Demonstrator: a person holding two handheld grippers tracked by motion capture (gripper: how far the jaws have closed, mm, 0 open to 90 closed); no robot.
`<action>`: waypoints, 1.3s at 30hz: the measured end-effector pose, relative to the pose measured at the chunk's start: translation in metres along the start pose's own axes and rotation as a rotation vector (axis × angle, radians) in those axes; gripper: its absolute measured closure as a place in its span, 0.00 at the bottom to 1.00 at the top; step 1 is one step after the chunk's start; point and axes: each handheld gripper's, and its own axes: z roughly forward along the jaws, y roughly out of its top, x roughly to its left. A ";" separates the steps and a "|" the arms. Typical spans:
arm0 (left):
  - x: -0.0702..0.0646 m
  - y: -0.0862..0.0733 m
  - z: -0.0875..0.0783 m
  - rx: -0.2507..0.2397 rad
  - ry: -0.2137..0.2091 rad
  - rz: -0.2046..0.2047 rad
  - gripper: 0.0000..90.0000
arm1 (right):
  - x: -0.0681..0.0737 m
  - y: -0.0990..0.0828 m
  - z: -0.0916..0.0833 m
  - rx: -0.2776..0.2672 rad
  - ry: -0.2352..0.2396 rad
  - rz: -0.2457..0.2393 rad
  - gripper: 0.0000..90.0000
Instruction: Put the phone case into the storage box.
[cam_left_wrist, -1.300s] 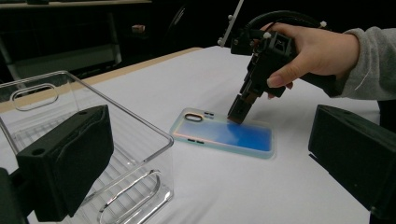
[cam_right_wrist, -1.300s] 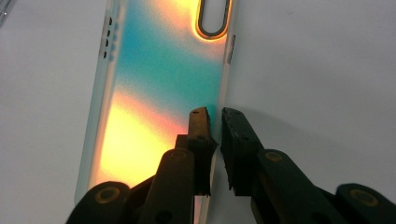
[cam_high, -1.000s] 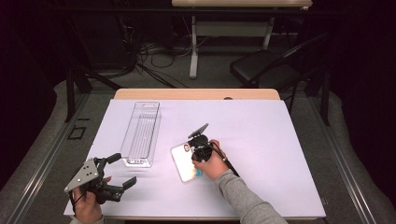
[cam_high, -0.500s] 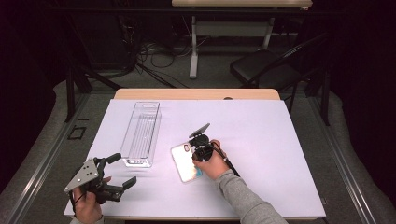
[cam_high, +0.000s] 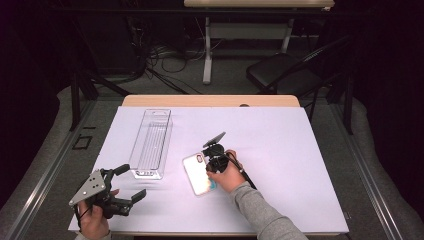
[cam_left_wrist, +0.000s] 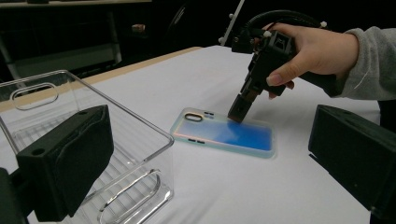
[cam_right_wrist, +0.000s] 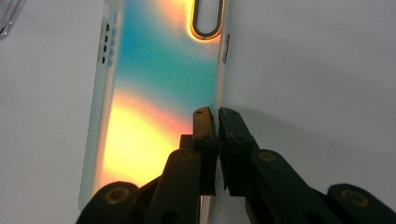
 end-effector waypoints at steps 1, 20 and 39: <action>0.000 0.000 0.000 0.000 0.000 0.000 0.00 | 0.000 0.000 0.000 0.000 -0.001 0.000 0.96; 0.000 0.000 0.000 0.002 0.001 0.002 0.00 | 0.001 -0.001 0.000 -0.015 -0.011 0.039 0.97; 0.000 0.000 0.000 0.005 -0.002 -0.003 0.00 | 0.001 -0.003 0.000 -0.020 -0.013 0.062 0.97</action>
